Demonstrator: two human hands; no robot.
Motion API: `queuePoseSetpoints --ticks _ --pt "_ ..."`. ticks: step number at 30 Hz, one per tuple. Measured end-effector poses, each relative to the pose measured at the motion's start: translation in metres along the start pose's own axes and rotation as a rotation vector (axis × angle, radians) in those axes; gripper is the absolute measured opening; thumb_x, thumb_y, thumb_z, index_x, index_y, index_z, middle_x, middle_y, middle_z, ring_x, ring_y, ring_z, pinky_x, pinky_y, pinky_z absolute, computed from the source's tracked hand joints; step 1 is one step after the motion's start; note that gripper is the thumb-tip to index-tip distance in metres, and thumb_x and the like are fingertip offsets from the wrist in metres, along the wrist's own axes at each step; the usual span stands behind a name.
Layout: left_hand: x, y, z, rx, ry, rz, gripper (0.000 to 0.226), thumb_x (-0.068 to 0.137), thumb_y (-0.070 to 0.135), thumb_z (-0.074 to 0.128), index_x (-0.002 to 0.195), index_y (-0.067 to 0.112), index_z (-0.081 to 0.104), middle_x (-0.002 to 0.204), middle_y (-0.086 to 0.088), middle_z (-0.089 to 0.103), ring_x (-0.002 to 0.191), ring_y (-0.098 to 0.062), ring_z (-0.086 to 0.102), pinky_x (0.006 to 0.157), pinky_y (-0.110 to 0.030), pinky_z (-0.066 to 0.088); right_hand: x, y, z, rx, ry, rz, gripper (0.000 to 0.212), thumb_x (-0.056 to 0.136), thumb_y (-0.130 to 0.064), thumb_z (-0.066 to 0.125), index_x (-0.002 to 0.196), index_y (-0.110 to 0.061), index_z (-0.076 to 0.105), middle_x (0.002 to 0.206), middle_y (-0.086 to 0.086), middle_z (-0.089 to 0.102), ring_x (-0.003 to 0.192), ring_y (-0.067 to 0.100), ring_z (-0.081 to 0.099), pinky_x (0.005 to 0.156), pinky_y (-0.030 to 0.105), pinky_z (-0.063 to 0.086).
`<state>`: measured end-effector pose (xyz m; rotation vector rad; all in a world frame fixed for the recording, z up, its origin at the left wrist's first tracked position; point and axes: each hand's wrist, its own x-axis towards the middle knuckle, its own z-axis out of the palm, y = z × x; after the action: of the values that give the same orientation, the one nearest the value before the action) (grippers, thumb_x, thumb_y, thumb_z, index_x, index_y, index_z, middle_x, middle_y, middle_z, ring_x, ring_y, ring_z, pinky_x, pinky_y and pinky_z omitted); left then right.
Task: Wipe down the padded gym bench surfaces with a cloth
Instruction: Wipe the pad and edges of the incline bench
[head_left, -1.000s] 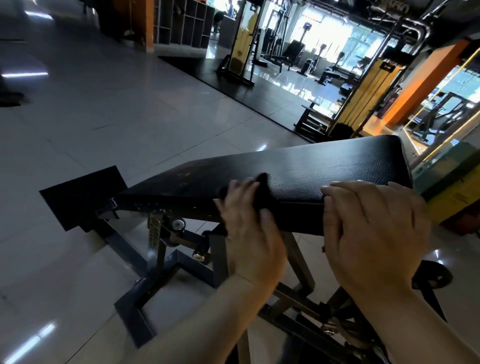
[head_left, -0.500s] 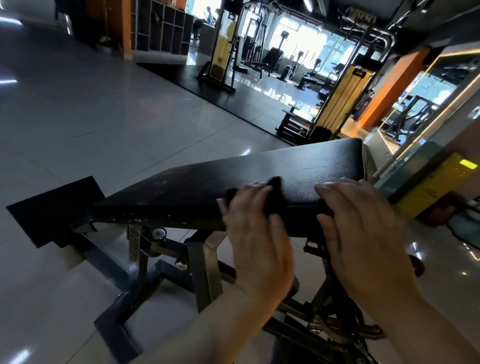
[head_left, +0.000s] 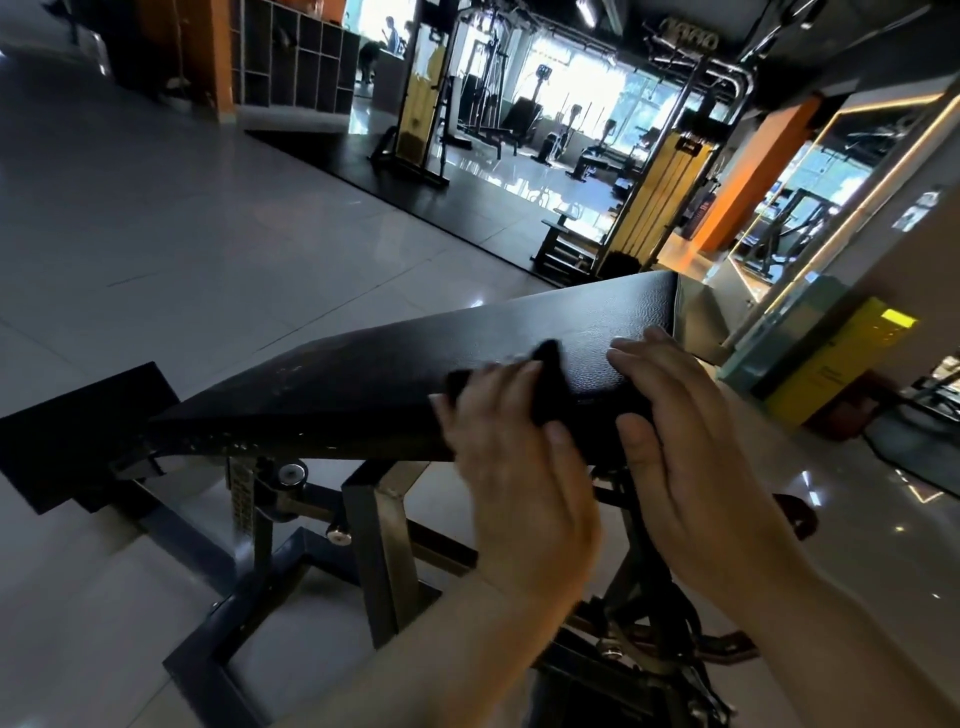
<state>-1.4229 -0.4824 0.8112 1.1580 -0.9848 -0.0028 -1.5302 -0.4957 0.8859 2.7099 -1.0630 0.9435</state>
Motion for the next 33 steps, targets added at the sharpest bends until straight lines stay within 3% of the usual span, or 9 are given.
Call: queuePoseSetpoints --ticks 5,8,11,16,18,21,24,28,33 --pt "0.000 -0.003 -0.002 0.103 -0.140 0.254 0.042 0.104 0.033 0.029 0.140 0.013 0.039 0.146 -0.006 0.042 0.143 -0.024 0.035 0.121 -0.053 0.016 -0.002 0.017 -0.011 0.181 -0.136 -0.023 0.057 0.105 -0.027 0.036 0.158 -0.014 0.021 0.166 -0.001 0.020 0.155 0.018 0.010 0.123 0.025 0.015" --pt "0.005 -0.041 -0.016 0.099 -0.054 0.115 0.044 0.102 0.029 0.031 0.140 0.010 0.041 0.144 -0.008 0.044 0.140 -0.024 0.038 0.116 -0.062 0.021 -0.006 0.030 -0.022 0.195 -0.204 0.029 0.061 0.106 -0.035 0.034 0.161 -0.025 0.011 0.168 -0.009 0.010 0.155 0.012 0.005 0.125 0.039 0.017" --pt "0.006 -0.039 -0.013 0.011 0.083 -0.071 0.042 0.100 0.021 0.033 0.137 0.006 0.046 0.139 -0.011 0.048 0.141 -0.022 0.036 0.121 -0.059 0.008 -0.009 0.034 -0.027 0.196 -0.212 0.066 0.059 0.106 -0.042 0.030 0.160 -0.033 0.009 0.168 -0.015 0.008 0.154 0.008 0.005 0.122 0.050 0.018" --pt "-0.004 0.008 0.009 0.033 -0.005 0.101 0.043 0.099 0.025 0.035 0.138 0.008 0.044 0.143 -0.009 0.045 0.142 -0.023 0.035 0.121 -0.056 0.012 -0.007 0.022 -0.017 0.197 -0.077 0.074 0.054 0.106 -0.037 0.031 0.158 -0.023 0.026 0.165 -0.011 0.022 0.153 0.007 0.013 0.123 0.027 0.020" --pt "-0.004 0.005 0.007 0.052 -0.067 0.225 0.041 0.102 0.028 0.034 0.140 0.013 0.039 0.146 -0.005 0.040 0.144 -0.023 0.034 0.121 -0.053 0.015 -0.005 0.015 -0.014 0.111 -0.057 0.033 0.053 0.105 -0.035 0.034 0.156 -0.019 0.030 0.163 -0.007 0.026 0.152 0.008 0.016 0.121 0.021 0.019" --pt "0.005 -0.031 -0.011 0.102 -0.106 0.305 0.039 0.104 0.031 0.032 0.139 0.014 0.037 0.145 -0.005 0.040 0.140 -0.023 0.039 0.121 -0.050 0.019 0.004 -0.002 -0.008 -0.145 -0.074 -0.117 0.048 0.104 -0.034 0.040 0.148 -0.015 0.043 0.154 -0.002 0.040 0.147 0.015 0.029 0.121 0.036 0.025" --pt "0.015 -0.083 -0.036 0.102 -0.057 0.127 0.039 0.103 0.033 0.031 0.136 0.015 0.041 0.141 -0.007 0.047 0.138 -0.022 0.041 0.120 -0.057 0.018 0.014 -0.021 0.006 -0.512 -0.019 -0.198 0.043 0.102 -0.034 0.045 0.134 -0.009 0.060 0.134 0.012 0.059 0.127 0.032 0.048 0.110 0.049 0.036" --pt "0.014 -0.082 -0.037 0.005 0.025 -0.095 0.041 0.097 0.026 0.033 0.134 0.015 0.046 0.139 -0.003 0.048 0.139 -0.019 0.038 0.121 -0.057 0.012 0.021 -0.037 0.025 -0.734 -0.019 -0.194 0.044 0.106 -0.036 0.038 0.127 -0.008 0.064 0.125 0.015 0.066 0.116 0.036 0.057 0.104 0.052 0.036" --pt "0.014 -0.082 -0.035 0.057 -0.070 0.178 0.040 0.097 0.029 0.038 0.134 0.015 0.043 0.140 -0.004 0.048 0.139 -0.021 0.041 0.122 -0.051 0.017 0.029 -0.040 0.043 -0.817 -0.057 -0.277 0.042 0.107 -0.031 0.037 0.126 -0.005 0.064 0.123 0.018 0.068 0.114 0.037 0.062 0.096 0.050 0.041"
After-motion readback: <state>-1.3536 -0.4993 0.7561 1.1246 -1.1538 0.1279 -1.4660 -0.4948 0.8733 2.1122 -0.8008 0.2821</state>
